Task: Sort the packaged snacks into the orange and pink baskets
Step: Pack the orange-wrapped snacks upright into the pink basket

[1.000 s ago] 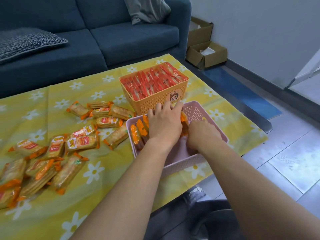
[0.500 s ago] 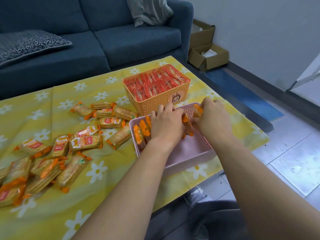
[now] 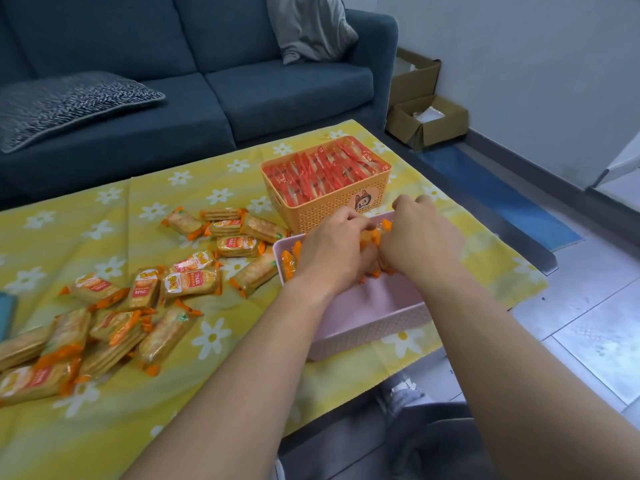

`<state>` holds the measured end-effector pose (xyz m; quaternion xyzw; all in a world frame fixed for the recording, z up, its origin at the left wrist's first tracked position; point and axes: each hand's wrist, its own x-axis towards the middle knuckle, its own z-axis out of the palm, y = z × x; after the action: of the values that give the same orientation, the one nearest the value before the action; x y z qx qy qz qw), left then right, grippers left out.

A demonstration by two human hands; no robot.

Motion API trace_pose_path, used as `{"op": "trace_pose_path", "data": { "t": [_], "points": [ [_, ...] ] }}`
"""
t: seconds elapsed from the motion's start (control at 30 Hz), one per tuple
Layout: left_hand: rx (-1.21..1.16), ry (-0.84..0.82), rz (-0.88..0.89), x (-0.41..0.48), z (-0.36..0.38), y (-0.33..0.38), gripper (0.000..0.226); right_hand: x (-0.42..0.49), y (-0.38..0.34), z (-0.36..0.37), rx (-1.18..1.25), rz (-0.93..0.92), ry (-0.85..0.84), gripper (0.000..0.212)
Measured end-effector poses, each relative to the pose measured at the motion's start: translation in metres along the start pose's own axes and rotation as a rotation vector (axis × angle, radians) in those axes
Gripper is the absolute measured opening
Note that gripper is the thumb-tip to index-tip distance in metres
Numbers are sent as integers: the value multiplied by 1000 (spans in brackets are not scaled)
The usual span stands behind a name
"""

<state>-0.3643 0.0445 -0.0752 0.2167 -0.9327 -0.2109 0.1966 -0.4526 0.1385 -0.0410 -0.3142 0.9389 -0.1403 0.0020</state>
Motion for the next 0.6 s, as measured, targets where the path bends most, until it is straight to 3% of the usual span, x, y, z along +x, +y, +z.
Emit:
{"op": "trace_pose_path", "data": {
  "t": [0.1, 0.23, 0.33, 0.47, 0.6],
  "points": [
    [18, 111, -5, -12, -17, -15, 24, -9, -26, -5, 84, -124, 99, 42],
    [88, 229, -127, -37, -54, -52, 19, -29, -77, 7, 337, -318, 84, 44],
    [241, 241, -290, -65, -81, -97, 22, -45, -123, 21, 479, -445, -47, 47],
    [404, -11, -513, -98, -105, -166, 53, -54, -164, 70, 301, -536, -393, 55],
    [435, -220, -540, -106, -101, -200, 77, -51, -180, 108, 24, -548, -363, 58]
  ]
}}
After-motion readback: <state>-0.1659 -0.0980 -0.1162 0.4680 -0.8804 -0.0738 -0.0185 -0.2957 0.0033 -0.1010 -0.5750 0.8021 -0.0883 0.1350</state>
